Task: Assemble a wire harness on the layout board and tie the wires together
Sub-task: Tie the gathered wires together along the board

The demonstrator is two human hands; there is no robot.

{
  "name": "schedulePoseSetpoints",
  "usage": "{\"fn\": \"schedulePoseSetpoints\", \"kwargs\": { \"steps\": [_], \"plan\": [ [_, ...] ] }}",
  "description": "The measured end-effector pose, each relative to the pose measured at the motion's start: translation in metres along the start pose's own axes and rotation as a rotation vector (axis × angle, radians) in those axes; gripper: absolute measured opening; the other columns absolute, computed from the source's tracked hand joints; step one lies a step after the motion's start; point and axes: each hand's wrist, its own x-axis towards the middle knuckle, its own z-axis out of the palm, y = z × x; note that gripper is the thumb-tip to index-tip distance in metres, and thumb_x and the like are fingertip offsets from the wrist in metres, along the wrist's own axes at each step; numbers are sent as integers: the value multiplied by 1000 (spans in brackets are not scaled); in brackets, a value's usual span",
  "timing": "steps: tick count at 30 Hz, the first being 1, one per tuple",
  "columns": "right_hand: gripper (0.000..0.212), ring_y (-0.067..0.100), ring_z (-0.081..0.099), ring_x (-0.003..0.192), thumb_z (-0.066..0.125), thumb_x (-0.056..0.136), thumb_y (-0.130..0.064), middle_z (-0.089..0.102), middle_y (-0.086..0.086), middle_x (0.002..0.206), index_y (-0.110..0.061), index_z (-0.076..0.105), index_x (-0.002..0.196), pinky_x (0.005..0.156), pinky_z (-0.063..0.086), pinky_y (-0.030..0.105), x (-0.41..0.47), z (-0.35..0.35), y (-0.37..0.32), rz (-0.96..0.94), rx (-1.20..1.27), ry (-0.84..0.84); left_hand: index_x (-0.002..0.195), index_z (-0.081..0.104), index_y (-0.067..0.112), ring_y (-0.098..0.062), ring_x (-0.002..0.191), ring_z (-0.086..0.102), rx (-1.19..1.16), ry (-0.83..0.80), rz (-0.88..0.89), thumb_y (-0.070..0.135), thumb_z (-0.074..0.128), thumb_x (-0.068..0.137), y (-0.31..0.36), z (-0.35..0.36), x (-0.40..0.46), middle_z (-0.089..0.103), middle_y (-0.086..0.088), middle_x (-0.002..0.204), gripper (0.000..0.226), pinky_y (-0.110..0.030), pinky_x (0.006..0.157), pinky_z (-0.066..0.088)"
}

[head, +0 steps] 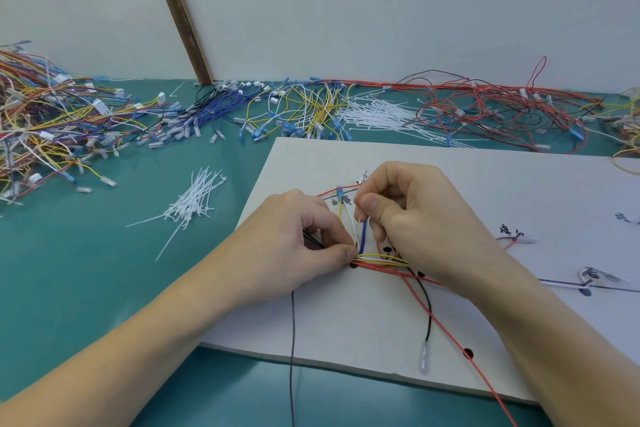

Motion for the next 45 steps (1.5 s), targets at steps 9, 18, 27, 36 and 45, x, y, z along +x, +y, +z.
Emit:
{"fn": "schedulePoseSetpoints", "kwargs": {
  "steps": [9, 18, 27, 36, 45],
  "plan": [
    [31, 6, 52, 44, 54, 98, 8, 61, -5, 55, -12, 62, 76, 42, 42, 17, -3, 10, -7, 49, 210, -22, 71, 74, 26, -8, 95, 55, 93, -32, 41, 26, 79, 84, 2, 2, -1, 66, 14, 79, 14, -21, 78, 44],
    [12, 11, 55, 50, 65, 100, -11, 69, 3, 69, -10, 72, 91, 47, 46, 23, -5, -6, -7, 64, 227, -129, 73, 76, 34, -7, 94, 57, 88, 69, 49, 28, 84, 81, 2, 4, -5, 67, 18, 82, 12, -25, 79, 46],
    [25, 3, 55, 50, 68, 95, -3, 68, -4, 64, -17, 69, 75, 49, 43, 17, -4, -3, -1, -50, 124, -91, 72, 76, 29, -10, 97, 58, 27, 54, 18, 22, 85, 80, 1, 6, -2, 68, 18, 86, 14, -30, 82, 47],
    [20, 12, 57, 54, 68, 97, -6, 69, 7, 67, -11, 70, 77, 49, 50, 28, -4, -2, -6, 48, 226, -79, 73, 77, 30, -8, 97, 57, 39, 37, 65, 24, 84, 82, -1, 5, -4, 67, 17, 81, 13, -29, 83, 48],
    [10, 5, 68, 60, 70, 96, -17, 78, 0, 77, -17, 76, 89, 52, 56, 21, 28, -65, -34, 192, -115, 20, 84, 79, 35, -5, 96, 60, 58, 103, 100, 42, 73, 80, -3, 7, -4, 66, 17, 86, 10, -32, 83, 51]
  ]
}}
